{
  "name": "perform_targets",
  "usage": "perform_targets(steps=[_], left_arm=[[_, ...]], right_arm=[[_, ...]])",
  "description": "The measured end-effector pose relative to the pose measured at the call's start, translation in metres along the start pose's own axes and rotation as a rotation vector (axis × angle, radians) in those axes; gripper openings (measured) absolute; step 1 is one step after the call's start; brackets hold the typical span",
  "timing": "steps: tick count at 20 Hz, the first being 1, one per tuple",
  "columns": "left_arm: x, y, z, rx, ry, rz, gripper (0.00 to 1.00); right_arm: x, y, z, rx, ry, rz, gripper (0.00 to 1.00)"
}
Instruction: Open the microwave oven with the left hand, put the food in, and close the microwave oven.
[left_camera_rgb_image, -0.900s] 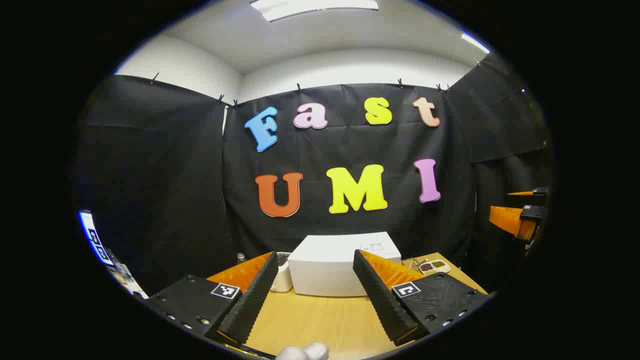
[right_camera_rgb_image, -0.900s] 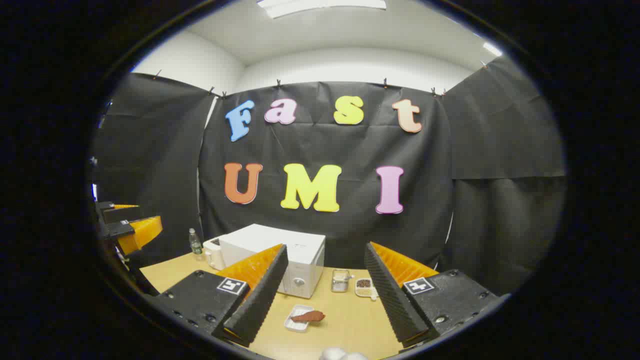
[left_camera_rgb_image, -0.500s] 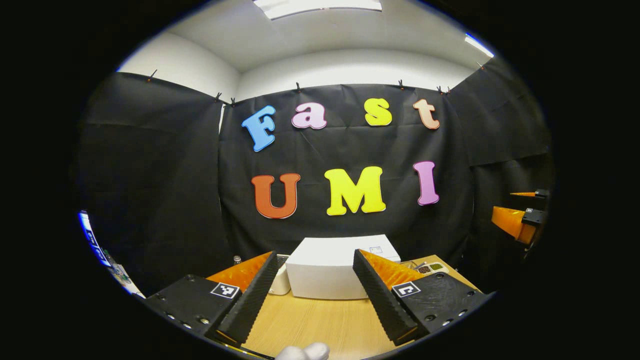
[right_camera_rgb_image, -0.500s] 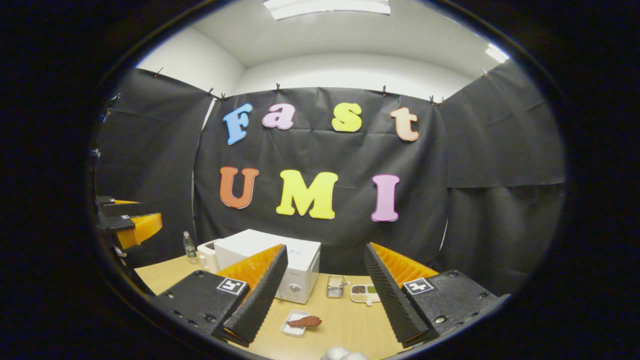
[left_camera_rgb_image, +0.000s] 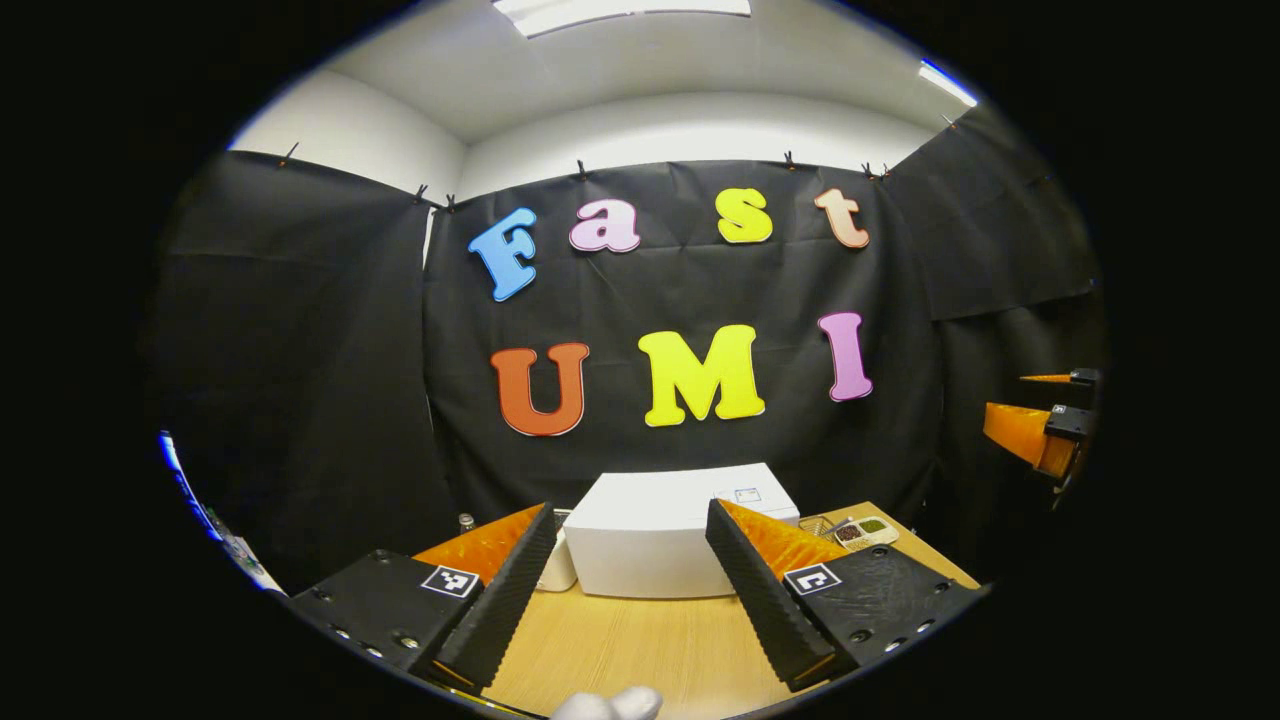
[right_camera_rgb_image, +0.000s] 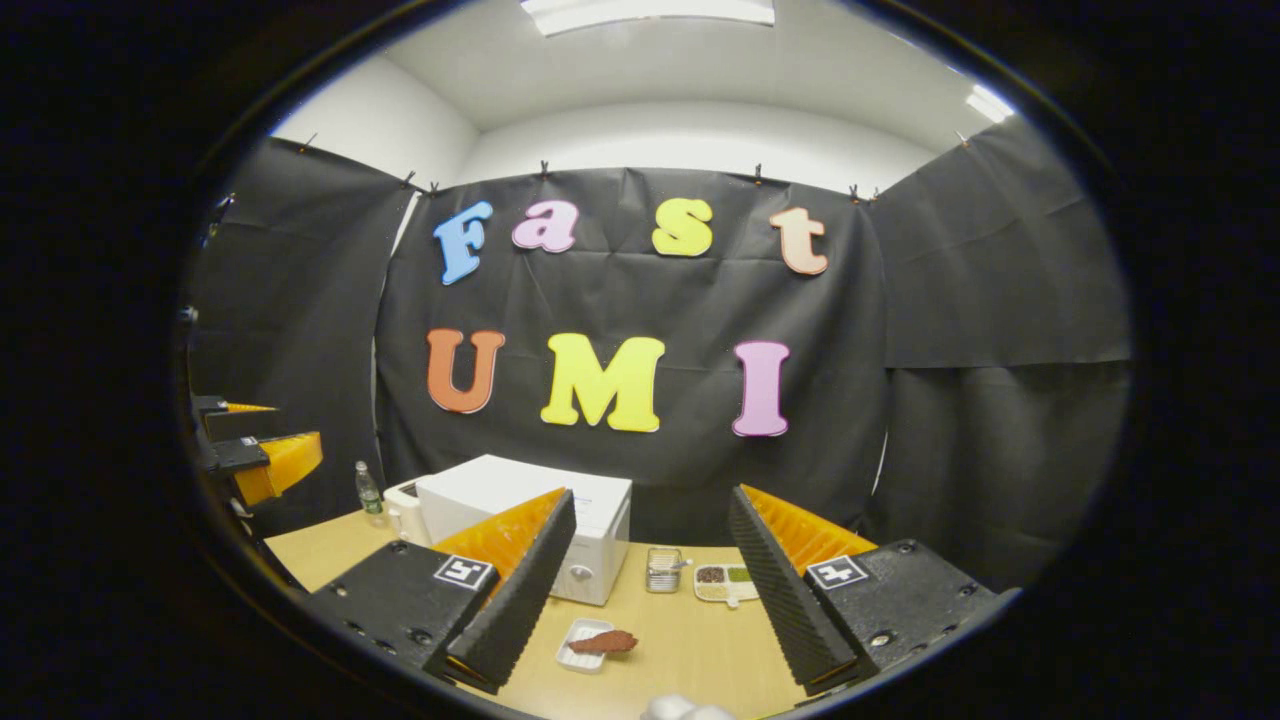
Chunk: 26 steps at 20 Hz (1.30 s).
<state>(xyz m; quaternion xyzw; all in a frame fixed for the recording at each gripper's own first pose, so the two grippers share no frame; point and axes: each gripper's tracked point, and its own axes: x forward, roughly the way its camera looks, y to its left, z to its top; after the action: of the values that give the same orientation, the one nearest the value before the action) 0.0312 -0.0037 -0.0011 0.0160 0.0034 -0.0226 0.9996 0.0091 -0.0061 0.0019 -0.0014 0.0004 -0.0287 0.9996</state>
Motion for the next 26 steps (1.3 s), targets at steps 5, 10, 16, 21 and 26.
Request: perform_targets(steps=[5, 10, 16, 21, 26], left_arm=[[0.029, -0.034, -0.037, 0.021, -0.013, -0.016, 0.95], [0.077, -0.094, -0.116, 0.010, 0.044, -0.084, 0.95], [0.155, -0.148, -0.198, -0.016, 0.123, -0.175, 0.95], [0.223, -0.170, -0.252, -0.034, 0.171, -0.188, 0.95], [0.261, -0.176, -0.280, -0.040, 0.185, -0.189, 0.95]], right_arm=[[0.003, -0.022, -0.001, 0.033, 0.005, 0.028, 0.92], [0.014, -0.046, 0.005, 0.033, -0.009, 0.005, 0.92], [0.018, -0.047, 0.005, 0.021, -0.002, -0.074, 0.99], [0.022, -0.046, -0.002, 0.001, 0.041, -0.151, 0.99], [0.034, -0.036, -0.014, -0.048, 0.096, -0.184, 0.92]])
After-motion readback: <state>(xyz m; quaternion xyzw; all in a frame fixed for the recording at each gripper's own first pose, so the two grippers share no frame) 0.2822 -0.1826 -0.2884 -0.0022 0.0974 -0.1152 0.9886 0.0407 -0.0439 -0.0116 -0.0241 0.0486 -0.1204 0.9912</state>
